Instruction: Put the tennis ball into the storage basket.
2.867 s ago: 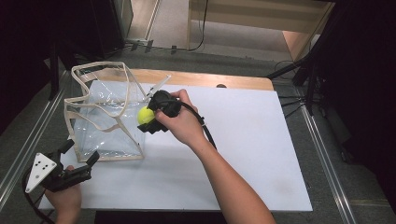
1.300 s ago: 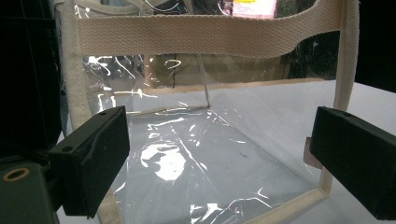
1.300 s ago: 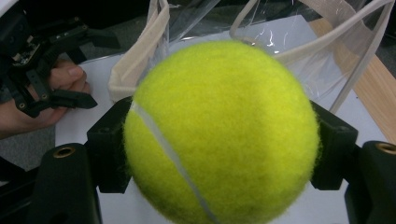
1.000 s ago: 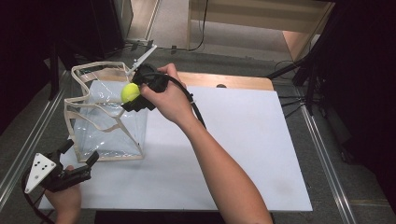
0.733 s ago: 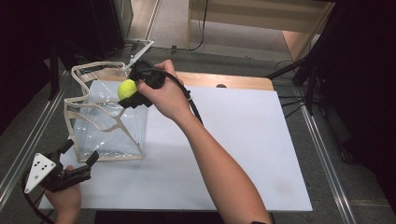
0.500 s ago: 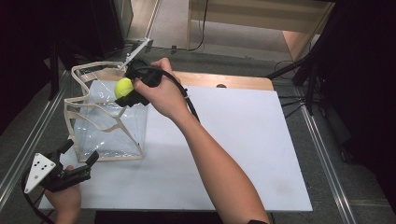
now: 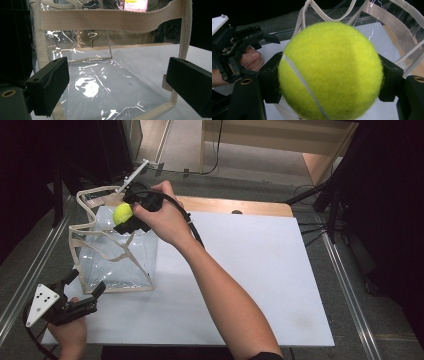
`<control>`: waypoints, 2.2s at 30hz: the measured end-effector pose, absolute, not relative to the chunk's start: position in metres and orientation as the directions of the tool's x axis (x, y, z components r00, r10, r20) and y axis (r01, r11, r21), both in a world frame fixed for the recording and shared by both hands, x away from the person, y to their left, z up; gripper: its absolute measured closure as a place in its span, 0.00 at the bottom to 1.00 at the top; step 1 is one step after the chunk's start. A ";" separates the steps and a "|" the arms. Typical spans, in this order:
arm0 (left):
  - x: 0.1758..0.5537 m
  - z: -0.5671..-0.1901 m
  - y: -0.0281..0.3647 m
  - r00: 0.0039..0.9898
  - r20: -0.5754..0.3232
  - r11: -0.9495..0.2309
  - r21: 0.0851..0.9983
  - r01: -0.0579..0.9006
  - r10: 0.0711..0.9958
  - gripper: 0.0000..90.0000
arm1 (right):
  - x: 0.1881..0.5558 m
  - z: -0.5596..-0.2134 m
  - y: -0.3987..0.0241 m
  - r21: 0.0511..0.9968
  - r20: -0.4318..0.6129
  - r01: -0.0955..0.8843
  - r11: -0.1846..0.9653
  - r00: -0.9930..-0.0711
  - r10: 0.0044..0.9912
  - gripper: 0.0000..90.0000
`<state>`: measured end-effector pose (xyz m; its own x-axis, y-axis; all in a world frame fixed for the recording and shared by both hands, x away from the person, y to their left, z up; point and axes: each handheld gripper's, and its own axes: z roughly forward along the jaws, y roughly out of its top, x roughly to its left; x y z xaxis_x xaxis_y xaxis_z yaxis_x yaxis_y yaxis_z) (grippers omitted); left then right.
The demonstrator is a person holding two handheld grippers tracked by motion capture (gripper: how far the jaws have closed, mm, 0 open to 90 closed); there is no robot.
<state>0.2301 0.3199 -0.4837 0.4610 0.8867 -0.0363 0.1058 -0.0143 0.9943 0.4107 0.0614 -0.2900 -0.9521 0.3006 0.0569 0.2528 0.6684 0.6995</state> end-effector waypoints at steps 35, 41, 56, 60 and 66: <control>0.230 -0.484 0.320 0.462 -0.036 -0.016 0.994 0.107 0.886 0.06 | 0.408 -0.302 0.076 0.650 0.091 0.242 0.720 -0.966 0.243 0.17; 0.230 -0.484 0.320 0.463 -0.037 -0.015 0.994 0.107 0.886 0.06 | 0.401 -0.297 0.067 0.690 0.065 0.237 0.684 -0.962 0.267 0.08; 0.230 -0.484 0.319 0.464 -0.033 -0.019 0.994 0.107 0.885 0.06 | 0.390 -0.312 0.030 0.735 0.041 0.264 0.625 -0.937 0.347 0.00; 0.230 -0.484 0.319 0.464 -0.033 -0.019 0.994 0.107 0.885 0.06 | 0.388 -0.317 0.024 0.744 0.047 0.277 0.609 -0.930 0.366 0.00; 0.230 -0.484 0.318 0.466 -0.029 -0.024 0.994 0.108 0.884 0.06 | 0.382 -0.330 0.016 0.749 0.036 0.275 0.603 -0.925 0.377 0.00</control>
